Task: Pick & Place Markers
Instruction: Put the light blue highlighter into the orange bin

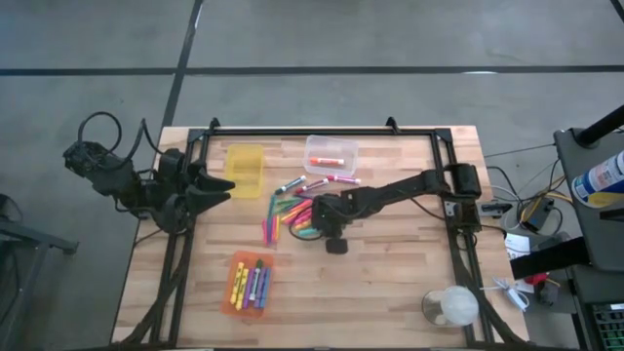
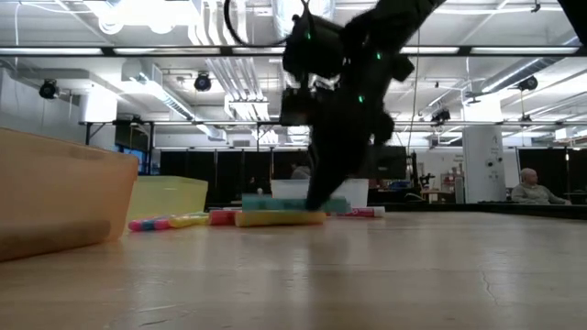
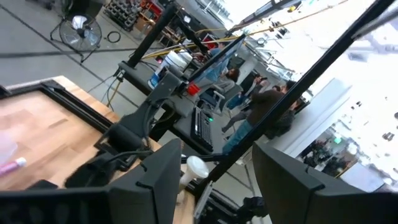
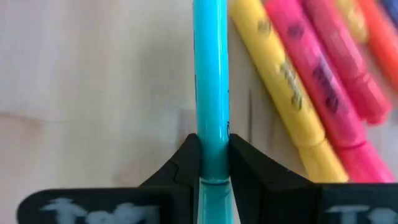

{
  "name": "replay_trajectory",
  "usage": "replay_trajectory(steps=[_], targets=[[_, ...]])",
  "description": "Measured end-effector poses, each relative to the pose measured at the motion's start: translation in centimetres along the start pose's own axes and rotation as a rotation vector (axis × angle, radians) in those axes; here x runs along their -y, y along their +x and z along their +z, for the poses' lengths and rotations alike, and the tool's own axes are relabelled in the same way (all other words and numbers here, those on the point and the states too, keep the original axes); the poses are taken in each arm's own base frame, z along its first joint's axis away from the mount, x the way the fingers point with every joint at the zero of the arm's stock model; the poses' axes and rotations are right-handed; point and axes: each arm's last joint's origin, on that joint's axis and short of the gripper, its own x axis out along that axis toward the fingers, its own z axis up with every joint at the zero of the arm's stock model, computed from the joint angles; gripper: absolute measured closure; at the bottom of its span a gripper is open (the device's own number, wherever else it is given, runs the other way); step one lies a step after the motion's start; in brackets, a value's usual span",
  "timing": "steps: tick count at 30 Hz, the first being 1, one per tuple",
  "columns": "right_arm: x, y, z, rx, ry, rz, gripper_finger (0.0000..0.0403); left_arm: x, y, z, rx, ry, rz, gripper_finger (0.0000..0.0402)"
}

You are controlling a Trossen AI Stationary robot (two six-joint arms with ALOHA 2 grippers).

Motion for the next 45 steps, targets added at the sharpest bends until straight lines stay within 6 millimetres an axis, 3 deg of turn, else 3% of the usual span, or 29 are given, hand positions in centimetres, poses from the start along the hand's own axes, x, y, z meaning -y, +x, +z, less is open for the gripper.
replay_trajectory(steps=[6,13,30,37,45], targets=[[-0.9,-2.4,1.8,0.011,0.000,0.018,0.0349,0.0,0.3,-0.4,-0.020,0.176,0.014,0.0209],[-2.2,-6.6,5.2,0.164,0.107,0.034,0.0349,0.0,1.1,-1.2,-0.048,0.324,0.048,0.0209],[-3.7,-15.4,12.0,0.503,0.113,0.075,0.0349,-0.6,-0.1,0.1,0.063,0.377,0.163,0.0209],[-3.9,-17.4,13.0,0.573,0.090,0.063,0.0349,-0.6,-0.1,0.2,0.070,0.374,0.169,0.0209],[-3.9,-18.0,13.3,0.599,0.079,0.063,0.0349,-0.6,-0.2,0.3,0.076,0.373,0.178,0.0209]])
